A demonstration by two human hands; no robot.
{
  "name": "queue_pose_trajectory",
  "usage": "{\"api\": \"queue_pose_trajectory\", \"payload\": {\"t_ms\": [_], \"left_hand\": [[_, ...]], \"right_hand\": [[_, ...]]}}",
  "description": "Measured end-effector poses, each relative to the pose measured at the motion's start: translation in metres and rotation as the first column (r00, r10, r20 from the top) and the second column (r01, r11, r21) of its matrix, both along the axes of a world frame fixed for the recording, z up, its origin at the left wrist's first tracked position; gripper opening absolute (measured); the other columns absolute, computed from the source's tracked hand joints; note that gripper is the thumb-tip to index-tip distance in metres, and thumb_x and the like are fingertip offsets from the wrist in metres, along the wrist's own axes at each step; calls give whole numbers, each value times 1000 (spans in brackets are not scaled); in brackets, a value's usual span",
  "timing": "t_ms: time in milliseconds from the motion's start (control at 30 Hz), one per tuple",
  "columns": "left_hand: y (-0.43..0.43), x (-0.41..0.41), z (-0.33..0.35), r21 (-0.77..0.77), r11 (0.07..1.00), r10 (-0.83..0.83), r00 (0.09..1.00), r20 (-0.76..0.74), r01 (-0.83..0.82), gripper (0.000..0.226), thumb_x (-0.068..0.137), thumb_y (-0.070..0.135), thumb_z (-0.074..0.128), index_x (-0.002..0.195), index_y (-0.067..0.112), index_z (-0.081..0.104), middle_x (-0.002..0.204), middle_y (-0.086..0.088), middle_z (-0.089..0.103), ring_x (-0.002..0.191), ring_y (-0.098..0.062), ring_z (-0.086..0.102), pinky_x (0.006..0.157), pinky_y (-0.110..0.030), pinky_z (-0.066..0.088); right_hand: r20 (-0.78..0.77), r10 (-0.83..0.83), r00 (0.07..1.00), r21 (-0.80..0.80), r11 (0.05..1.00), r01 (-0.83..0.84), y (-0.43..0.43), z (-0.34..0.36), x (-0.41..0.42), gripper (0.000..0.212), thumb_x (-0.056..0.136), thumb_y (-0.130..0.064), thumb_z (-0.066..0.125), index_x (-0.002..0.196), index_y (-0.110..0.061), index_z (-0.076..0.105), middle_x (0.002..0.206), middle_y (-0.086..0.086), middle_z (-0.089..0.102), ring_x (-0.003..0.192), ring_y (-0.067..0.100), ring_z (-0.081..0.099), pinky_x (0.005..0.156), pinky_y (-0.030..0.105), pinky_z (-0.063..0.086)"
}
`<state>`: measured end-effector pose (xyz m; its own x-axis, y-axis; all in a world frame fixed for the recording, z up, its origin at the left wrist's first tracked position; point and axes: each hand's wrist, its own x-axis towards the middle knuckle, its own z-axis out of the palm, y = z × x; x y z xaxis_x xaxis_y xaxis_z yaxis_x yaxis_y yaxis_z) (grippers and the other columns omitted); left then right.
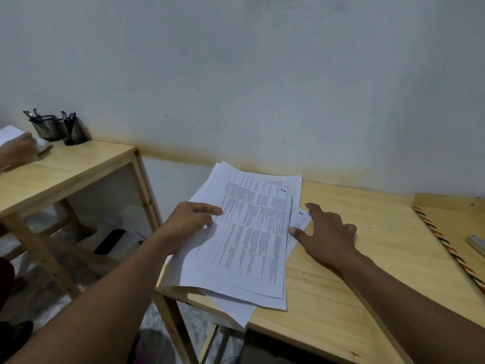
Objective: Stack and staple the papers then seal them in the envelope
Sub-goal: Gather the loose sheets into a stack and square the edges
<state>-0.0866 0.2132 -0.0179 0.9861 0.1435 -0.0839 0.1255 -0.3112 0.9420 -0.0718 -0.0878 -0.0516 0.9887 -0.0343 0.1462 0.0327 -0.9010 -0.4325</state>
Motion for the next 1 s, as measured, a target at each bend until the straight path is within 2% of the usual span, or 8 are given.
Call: {"api": "queue_pose_trajectory", "payload": {"t_ms": [267,367,433,567,700,800,900,1000], "left_hand": [[5,3,-2,50,999,-6,1000,7,6,33,87,1,59,90,23,83,109,4,74,104,-14,67,81,-24,52],[0,2,1,56,998,-20,1000,17,19,36,86,-2,59,91,24,83,107,10,74,103,-8,65,78,-18,49],[-5,3,2,54,998,-36,999,33,34,37,85,-3,60,92,24,83,105,13,74,102,-5,65,75,-15,48],[-16,6,6,62,995,-79,994,78,74,35,85,-1,61,94,26,83,108,15,73,103,-1,64,76,-12,47],[-27,11,9,59,990,-133,984,119,127,30,87,3,66,94,26,83,113,13,74,109,-3,66,90,-19,50],[-37,15,7,65,984,-173,977,124,166,28,87,4,68,93,27,83,115,10,75,111,-9,67,99,-28,52],[-47,17,1,83,979,-196,972,127,186,26,86,6,69,93,27,82,112,11,76,111,-7,67,102,-30,52],[-56,17,-4,54,979,-202,969,145,196,24,86,6,71,94,26,82,108,15,77,107,-2,68,100,-27,51]], "right_hand": [[135,-86,987,189,980,60,4,-7,6,39,92,-30,63,128,-32,48,110,-5,67,115,21,54,91,38,24],[202,-107,974,335,942,34,6,-5,5,33,91,-16,61,120,-30,53,99,-2,68,94,24,62,85,40,45],[209,-154,966,526,850,22,9,2,5,34,92,-8,59,116,-31,54,106,0,65,87,26,64,75,42,54],[172,-205,964,730,683,14,12,25,12,35,94,-3,57,118,-27,51,116,-2,58,82,16,62,67,34,49],[-16,-229,973,897,426,115,8,38,20,36,90,-19,59,120,-35,46,122,5,60,101,26,66,83,45,56],[-99,-184,978,942,301,152,3,40,22,41,84,-36,72,117,-34,47,112,4,64,100,27,68,88,48,56],[-86,-120,989,922,367,125,2,35,19,39,86,-16,74,115,-26,50,110,2,61,94,23,68,85,42,57],[73,-135,988,783,622,27,0,32,14,35,92,-2,59,108,-31,51,120,-3,56,63,19,62,55,37,54]]}}
